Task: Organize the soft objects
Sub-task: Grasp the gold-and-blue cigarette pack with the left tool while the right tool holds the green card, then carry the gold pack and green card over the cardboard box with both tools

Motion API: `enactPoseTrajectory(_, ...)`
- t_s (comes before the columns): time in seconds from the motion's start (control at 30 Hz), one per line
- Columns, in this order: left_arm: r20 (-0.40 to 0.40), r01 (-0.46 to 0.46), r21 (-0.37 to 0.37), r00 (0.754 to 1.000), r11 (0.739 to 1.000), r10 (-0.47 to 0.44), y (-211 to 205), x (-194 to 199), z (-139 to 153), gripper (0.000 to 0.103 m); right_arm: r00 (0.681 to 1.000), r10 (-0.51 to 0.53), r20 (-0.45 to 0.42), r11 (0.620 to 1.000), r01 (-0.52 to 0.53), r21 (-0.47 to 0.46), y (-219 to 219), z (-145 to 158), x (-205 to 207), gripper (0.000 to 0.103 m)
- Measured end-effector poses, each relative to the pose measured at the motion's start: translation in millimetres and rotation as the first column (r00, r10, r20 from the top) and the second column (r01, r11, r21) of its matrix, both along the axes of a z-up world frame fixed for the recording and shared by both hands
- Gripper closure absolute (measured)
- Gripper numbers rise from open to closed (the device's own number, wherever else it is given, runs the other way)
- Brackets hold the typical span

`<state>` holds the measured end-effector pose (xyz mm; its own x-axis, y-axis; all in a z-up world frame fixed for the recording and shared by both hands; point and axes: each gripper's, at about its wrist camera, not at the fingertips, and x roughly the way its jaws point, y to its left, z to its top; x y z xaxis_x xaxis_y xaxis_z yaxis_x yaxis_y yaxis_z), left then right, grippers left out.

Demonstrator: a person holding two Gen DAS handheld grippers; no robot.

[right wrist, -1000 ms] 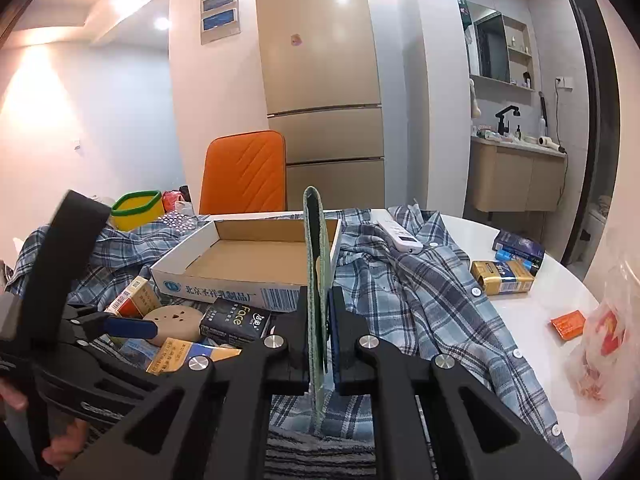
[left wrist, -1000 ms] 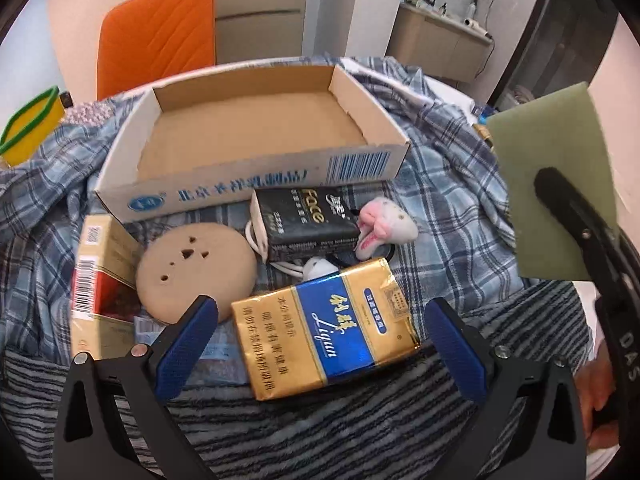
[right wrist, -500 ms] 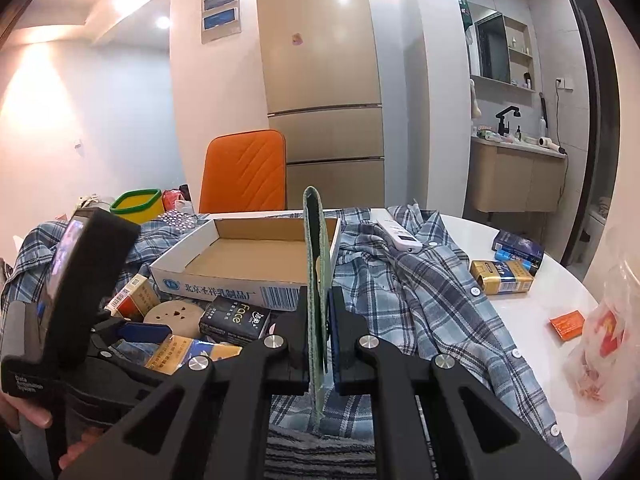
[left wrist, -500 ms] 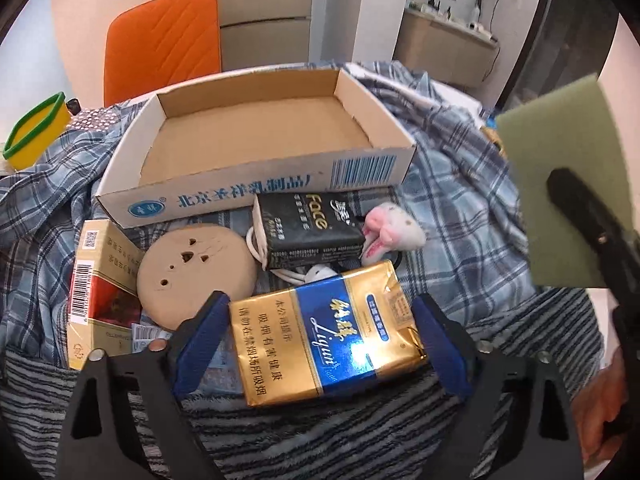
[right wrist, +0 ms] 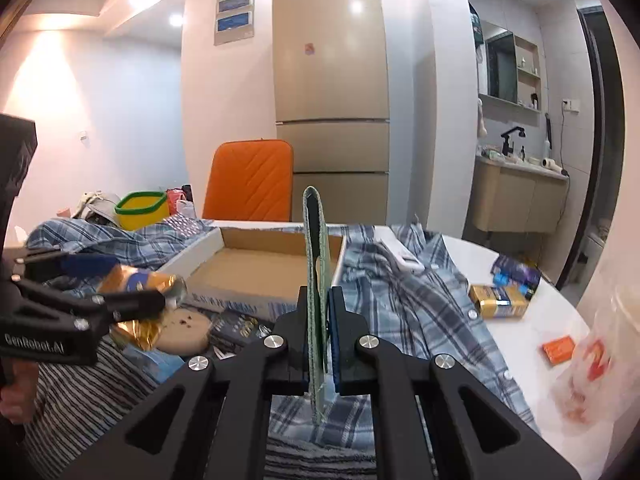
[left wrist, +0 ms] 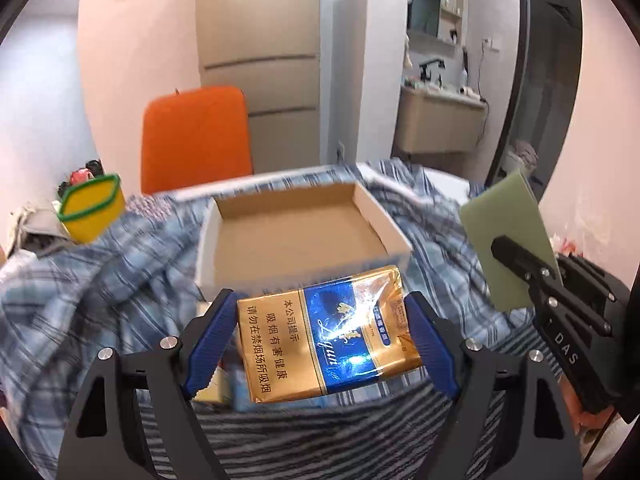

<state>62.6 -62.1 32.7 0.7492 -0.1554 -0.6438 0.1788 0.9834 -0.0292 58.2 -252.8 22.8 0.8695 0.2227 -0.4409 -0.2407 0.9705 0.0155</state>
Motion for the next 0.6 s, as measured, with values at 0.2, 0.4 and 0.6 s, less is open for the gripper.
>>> enactPoseTrajectory(0.2, 0.069, -0.035, -0.019, 0.997, 0.999, 0.036, 11, 15, 42, 0.02, 1.0, 0.023, 0.018, 0.999, -0.023, 0.045, 15, 44, 18, 0.095)
enactPoseTrajectory(0.4, 0.155, -0.079, 0.008, 0.985, 0.997, 0.077, 18, 49, 73, 0.02, 0.999, 0.037, -0.003, 0.995, -0.037, 0.094, 36, 77, 70, 0.095)
enactPoseTrajectory(0.6, 0.148, -0.096, 0.025, 0.985, 0.995, 0.091, 26, 93, 62, 0.02, 0.996, 0.033, -0.079, 0.991, -0.022, 0.131, 58, 67, 133, 0.095)
